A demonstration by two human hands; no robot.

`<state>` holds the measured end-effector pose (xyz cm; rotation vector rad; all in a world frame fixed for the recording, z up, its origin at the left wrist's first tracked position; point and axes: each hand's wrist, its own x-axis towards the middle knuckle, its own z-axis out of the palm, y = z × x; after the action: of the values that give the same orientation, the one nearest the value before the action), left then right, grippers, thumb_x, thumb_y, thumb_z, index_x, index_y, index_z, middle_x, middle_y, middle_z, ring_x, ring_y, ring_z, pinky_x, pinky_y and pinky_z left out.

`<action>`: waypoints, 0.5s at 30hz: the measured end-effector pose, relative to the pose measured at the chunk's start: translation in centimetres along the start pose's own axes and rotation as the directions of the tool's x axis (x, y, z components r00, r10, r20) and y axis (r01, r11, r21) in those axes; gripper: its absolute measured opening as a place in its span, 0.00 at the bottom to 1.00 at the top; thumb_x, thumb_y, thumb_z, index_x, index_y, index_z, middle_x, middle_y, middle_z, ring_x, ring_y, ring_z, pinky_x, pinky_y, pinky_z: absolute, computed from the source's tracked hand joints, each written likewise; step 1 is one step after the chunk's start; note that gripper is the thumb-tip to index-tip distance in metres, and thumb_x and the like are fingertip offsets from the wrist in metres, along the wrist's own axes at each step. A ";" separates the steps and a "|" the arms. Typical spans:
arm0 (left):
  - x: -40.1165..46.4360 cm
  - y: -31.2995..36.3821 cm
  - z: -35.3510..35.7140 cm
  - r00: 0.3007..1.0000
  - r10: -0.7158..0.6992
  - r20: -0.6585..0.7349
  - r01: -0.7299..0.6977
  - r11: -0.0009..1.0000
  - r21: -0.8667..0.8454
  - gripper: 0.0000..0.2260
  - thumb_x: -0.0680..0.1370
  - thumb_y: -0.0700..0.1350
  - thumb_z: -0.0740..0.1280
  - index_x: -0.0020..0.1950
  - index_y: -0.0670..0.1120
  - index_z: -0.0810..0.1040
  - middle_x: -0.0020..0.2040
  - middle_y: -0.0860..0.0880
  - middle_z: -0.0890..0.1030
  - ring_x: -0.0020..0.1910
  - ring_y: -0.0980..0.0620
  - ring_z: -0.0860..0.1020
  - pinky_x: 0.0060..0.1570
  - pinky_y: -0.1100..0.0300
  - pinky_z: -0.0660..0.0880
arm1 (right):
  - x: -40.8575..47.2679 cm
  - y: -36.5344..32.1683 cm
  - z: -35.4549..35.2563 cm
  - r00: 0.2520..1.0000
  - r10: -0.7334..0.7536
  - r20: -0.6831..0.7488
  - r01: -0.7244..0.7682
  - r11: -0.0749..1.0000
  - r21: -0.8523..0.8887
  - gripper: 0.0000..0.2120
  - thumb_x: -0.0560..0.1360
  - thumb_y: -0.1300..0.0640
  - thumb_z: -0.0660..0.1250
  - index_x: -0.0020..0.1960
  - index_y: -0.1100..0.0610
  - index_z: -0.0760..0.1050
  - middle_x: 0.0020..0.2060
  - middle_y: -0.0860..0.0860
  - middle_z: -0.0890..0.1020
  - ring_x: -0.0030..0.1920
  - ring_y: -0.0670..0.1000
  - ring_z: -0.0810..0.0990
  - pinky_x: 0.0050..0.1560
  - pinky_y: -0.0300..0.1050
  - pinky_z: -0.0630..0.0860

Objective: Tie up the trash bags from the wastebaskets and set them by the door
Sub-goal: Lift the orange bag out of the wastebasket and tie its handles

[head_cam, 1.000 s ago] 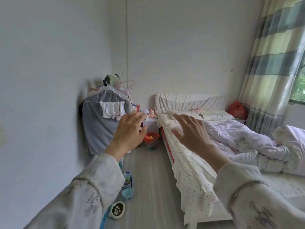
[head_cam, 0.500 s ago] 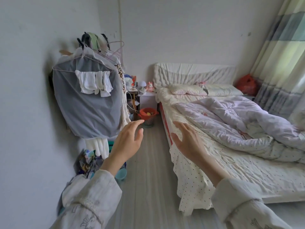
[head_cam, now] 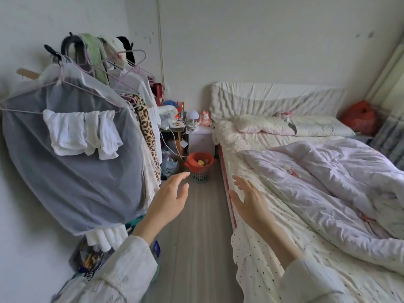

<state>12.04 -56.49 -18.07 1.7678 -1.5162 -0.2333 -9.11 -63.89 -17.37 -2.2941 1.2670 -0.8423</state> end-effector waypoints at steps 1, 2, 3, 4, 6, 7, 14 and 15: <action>2.3 -0.7 1.1 1.000 -0.013 -0.003 0.013 1.000 -0.008 0.17 0.79 0.50 0.57 0.67 0.55 0.66 0.69 0.53 0.70 0.67 0.55 0.69 0.64 0.52 0.71 | 2.6 1.2 0.5 1.000 -0.008 0.006 0.008 1.000 0.005 0.21 0.77 0.50 0.59 0.69 0.49 0.64 0.63 0.49 0.76 0.62 0.49 0.74 0.61 0.46 0.70; 4.6 -1.4 2.3 1.000 -0.024 -0.008 0.024 1.000 -0.011 0.17 0.79 0.49 0.57 0.67 0.54 0.66 0.69 0.53 0.71 0.66 0.54 0.69 0.65 0.51 0.71 | 5.1 2.4 0.9 1.000 -0.017 0.012 0.017 1.000 0.010 0.21 0.77 0.50 0.59 0.69 0.49 0.64 0.63 0.49 0.76 0.62 0.49 0.74 0.61 0.45 0.70; 6.9 -2.0 3.5 0.999 -0.039 -0.011 0.039 0.999 -0.013 0.16 0.79 0.49 0.57 0.67 0.53 0.67 0.68 0.53 0.71 0.66 0.54 0.70 0.65 0.51 0.70 | 7.7 3.6 1.4 1.000 -0.022 0.021 0.021 1.000 0.015 0.20 0.77 0.50 0.59 0.69 0.50 0.65 0.62 0.49 0.76 0.62 0.49 0.74 0.60 0.45 0.70; 9.2 -2.5 4.6 0.998 -0.058 -0.012 0.058 0.998 -0.019 0.16 0.79 0.48 0.57 0.67 0.53 0.67 0.68 0.52 0.71 0.66 0.54 0.70 0.65 0.51 0.70 | 10.3 4.8 1.7 0.999 -0.024 0.036 0.023 0.999 0.022 0.20 0.77 0.50 0.59 0.69 0.50 0.65 0.62 0.49 0.76 0.62 0.49 0.74 0.60 0.44 0.70; 13.8 -3.3 6.5 0.996 -0.089 0.003 0.089 0.996 -0.021 0.16 0.79 0.48 0.57 0.67 0.52 0.67 0.68 0.52 0.71 0.66 0.54 0.70 0.65 0.53 0.70 | 15.7 6.8 2.1 0.997 -0.025 0.067 0.023 0.999 0.037 0.20 0.77 0.51 0.59 0.69 0.51 0.65 0.60 0.50 0.77 0.60 0.49 0.75 0.58 0.44 0.71; 16.0 -3.8 7.2 0.995 -0.102 0.015 0.102 0.995 -0.018 0.16 0.79 0.48 0.57 0.67 0.52 0.67 0.68 0.52 0.71 0.66 0.54 0.70 0.64 0.54 0.70 | 18.3 7.7 2.3 0.996 -0.024 0.081 0.021 0.999 0.041 0.20 0.77 0.51 0.59 0.69 0.50 0.65 0.60 0.50 0.77 0.59 0.50 0.76 0.57 0.44 0.71; 31.4 -9.9 9.6 0.983 -0.181 0.009 0.181 0.983 0.006 0.16 0.79 0.46 0.57 0.67 0.49 0.68 0.67 0.50 0.72 0.66 0.53 0.70 0.66 0.55 0.68 | 35.4 12.0 6.9 0.985 -0.057 0.161 0.045 0.996 0.076 0.19 0.77 0.52 0.59 0.68 0.49 0.66 0.59 0.50 0.78 0.59 0.50 0.75 0.56 0.42 0.69; 33.5 -11.3 10.2 0.981 -0.196 0.016 0.196 0.981 0.007 0.16 0.79 0.46 0.57 0.67 0.49 0.68 0.67 0.50 0.72 0.66 0.53 0.70 0.66 0.54 0.68 | 37.6 12.8 7.9 0.983 -0.054 0.175 0.041 0.996 0.080 0.19 0.77 0.51 0.59 0.68 0.49 0.66 0.59 0.50 0.77 0.59 0.49 0.75 0.56 0.40 0.68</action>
<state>23.70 -91.24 -21.06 1.9249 -1.3549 -0.3429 3.70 -102.33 -18.89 -2.2901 1.0890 -0.6726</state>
